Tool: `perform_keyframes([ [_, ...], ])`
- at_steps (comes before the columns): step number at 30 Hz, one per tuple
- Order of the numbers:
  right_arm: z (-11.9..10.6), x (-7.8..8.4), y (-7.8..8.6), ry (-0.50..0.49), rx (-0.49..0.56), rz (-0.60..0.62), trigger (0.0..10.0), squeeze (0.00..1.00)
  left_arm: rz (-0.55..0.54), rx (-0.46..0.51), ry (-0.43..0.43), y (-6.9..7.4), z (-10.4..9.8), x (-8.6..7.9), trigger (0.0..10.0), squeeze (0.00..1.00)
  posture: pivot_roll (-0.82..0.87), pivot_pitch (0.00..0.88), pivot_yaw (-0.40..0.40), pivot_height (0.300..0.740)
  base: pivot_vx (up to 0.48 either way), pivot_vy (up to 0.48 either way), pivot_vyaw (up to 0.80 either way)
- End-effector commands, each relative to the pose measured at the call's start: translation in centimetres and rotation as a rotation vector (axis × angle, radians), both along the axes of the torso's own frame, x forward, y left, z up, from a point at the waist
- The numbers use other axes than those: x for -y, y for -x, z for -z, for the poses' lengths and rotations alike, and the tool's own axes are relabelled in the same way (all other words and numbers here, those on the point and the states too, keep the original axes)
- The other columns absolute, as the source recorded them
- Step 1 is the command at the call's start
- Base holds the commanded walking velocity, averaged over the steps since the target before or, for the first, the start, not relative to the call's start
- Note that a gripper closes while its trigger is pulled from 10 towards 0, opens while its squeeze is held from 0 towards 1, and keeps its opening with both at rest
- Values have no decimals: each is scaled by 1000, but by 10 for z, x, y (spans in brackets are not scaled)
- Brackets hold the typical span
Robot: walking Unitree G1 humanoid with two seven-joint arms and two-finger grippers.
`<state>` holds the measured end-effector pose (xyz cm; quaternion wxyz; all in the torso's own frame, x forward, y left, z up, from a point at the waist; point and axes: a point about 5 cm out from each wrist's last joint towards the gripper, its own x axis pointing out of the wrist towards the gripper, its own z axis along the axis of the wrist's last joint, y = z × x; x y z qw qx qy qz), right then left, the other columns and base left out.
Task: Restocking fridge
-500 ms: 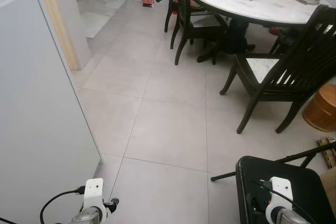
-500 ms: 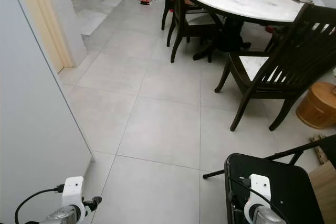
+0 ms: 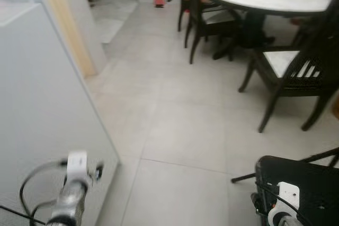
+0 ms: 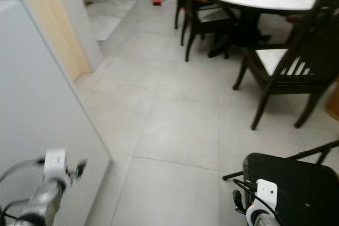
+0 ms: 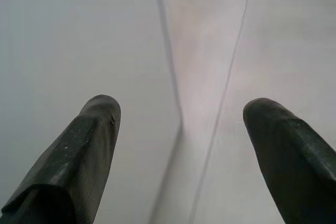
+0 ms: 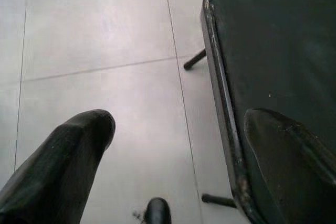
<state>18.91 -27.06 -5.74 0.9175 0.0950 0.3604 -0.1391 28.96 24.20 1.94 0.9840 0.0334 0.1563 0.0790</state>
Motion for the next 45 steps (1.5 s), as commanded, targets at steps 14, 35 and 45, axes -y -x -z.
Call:
perform_keyframes([
  [14,-95,-65,-56,244,788,-343,10000,0,123,206,23,40,-1,35,10000,0,-40,0,3,740,0,0,0],
  [35,2,-27,10,78,126,-45,10000,0,-21,-225,85,84,60,11,10000,0,-45,0,-7,740,0,0,0],
  [45,32,-61,34,-50,-134,-111,10000,0,21,-649,69,128,104,17,10000,0,-59,0,23,740,0,0,0],
])
